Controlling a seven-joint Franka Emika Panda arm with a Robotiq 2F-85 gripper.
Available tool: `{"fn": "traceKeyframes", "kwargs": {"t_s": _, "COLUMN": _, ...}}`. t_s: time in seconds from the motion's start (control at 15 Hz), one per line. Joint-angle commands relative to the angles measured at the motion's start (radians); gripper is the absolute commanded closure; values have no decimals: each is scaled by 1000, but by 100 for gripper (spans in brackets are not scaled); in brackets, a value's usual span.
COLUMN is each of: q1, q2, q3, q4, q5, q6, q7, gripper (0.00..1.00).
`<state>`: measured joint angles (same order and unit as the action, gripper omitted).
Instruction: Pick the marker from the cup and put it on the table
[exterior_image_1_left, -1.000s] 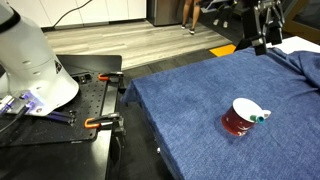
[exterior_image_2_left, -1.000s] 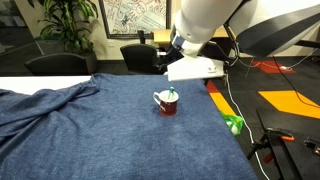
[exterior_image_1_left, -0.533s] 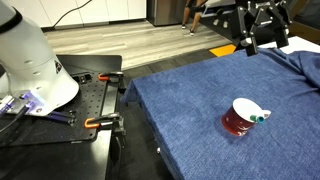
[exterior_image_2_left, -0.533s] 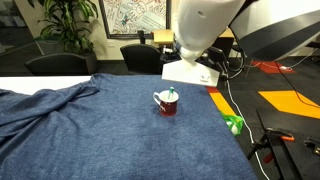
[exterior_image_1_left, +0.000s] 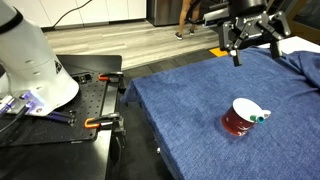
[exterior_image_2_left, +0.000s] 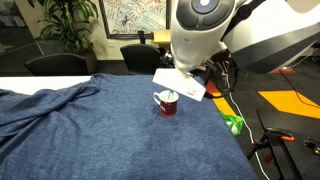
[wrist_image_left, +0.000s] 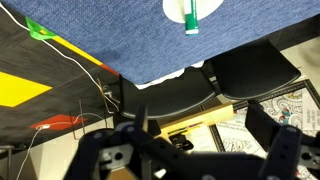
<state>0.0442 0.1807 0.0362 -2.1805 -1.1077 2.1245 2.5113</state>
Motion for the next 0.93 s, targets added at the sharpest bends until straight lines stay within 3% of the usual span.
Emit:
{"fn": "traceKeyframes", "kwargs": {"t_s": 0.0, "q1": 4, "q2": 67, "q3": -14, "q4": 50, "q5": 1, "q6": -14, "q7": 51, "gripper": 0}}
{"fn": "traceKeyframes", "kwargs": {"t_s": 0.67, "q1": -38, "q2": 205, "q3": -46, "q4": 148, "q5": 74, "q6": 113, "q7": -12, "gripper": 0}}
{"fn": "traceKeyframes", "kwargs": {"t_s": 0.87, "q1": -47, "q2": 233, "q3": -59, "q4": 171, "q5": 106, "q6": 137, "q7": -27, "gripper": 10}}
